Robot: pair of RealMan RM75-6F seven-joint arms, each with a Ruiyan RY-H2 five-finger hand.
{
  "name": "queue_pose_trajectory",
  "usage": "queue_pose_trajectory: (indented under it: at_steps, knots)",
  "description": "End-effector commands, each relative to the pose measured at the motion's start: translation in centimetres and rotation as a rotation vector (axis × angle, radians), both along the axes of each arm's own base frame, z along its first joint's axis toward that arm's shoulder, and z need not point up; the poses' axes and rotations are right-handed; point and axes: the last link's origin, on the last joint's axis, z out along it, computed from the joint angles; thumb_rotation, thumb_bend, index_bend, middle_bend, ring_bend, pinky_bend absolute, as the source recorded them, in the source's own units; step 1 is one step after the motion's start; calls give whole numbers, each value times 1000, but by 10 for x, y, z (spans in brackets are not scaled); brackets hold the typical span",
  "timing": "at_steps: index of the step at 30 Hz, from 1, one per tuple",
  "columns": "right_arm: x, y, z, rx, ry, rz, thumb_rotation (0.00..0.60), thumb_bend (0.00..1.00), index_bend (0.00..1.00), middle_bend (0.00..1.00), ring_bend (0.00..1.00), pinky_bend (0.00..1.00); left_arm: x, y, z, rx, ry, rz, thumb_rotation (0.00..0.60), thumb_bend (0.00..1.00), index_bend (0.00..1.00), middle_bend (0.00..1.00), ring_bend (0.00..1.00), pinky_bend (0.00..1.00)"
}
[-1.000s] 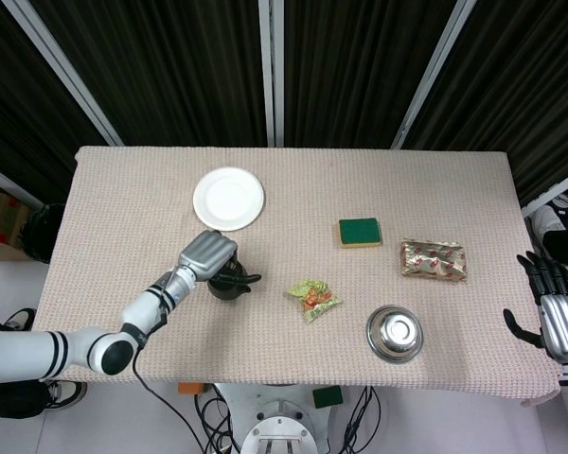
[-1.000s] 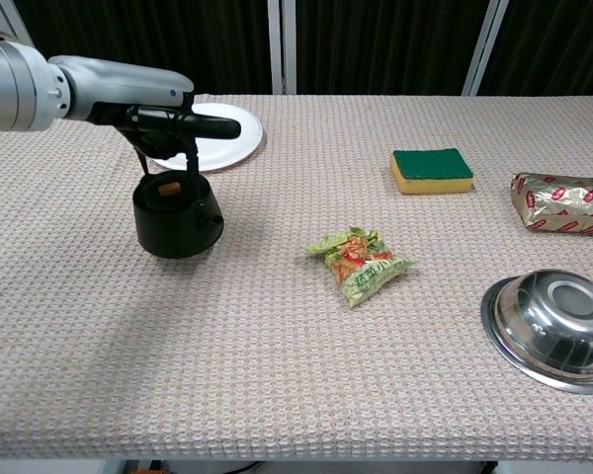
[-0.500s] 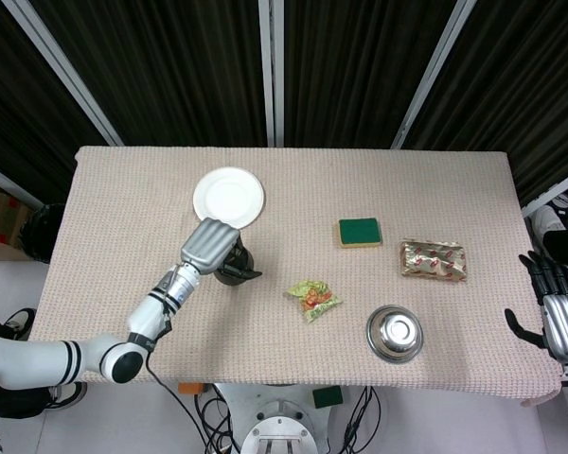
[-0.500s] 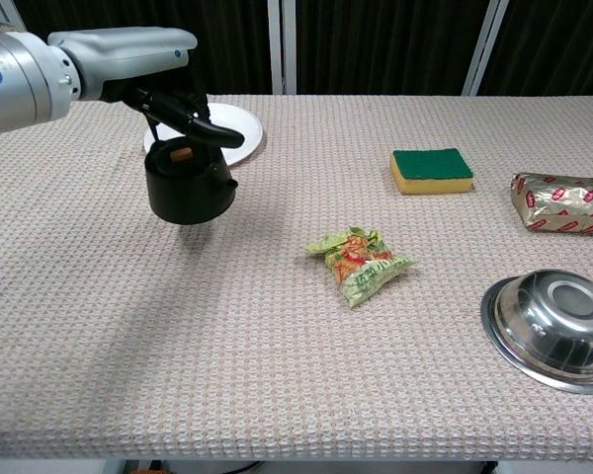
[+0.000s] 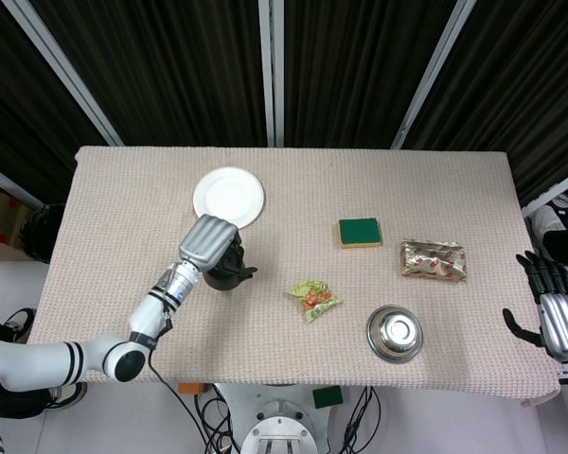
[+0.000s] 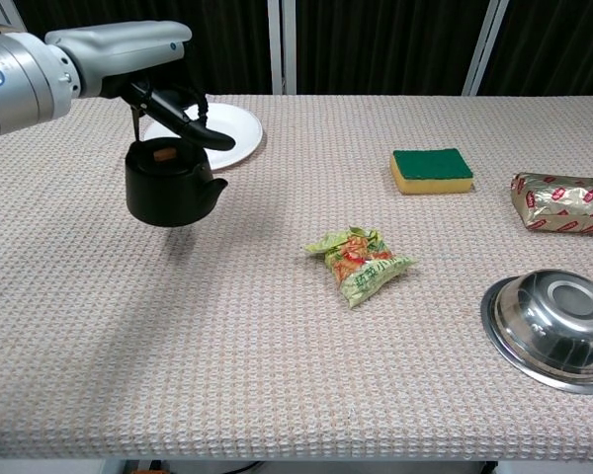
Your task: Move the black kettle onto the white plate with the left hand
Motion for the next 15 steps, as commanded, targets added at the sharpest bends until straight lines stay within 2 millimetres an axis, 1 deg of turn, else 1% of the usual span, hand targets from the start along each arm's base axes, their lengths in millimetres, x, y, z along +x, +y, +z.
queue_pose_trajectory:
  at_steps: [1,6,10,11,15]
  knots:
    - [0,0,0,0,1,0,600,327,0,0,0,0,-1,0,1,3,-8,2,327,118,1000,1000,1000,721]
    - [0,0,-1,5,3,-1,600,327,0,0,0,0,-3,1,0,12,-25,4,325,190,1000,1000,1000,723]
    - [0,-1,-1,3,3,-1,600,327,0,0,0,0,-4,2,0,13,-35,7,336,242,1000,1000,1000,723]
    - [0,-1,-1,3,4,-2,600,327,0,0,0,0,-4,2,0,14,-37,7,347,251,1000,1000,1000,723]
    - [0,-1,-1,4,4,-2,600,327,0,0,0,0,-3,2,0,17,-42,7,442,303,1000,1000,1000,723]
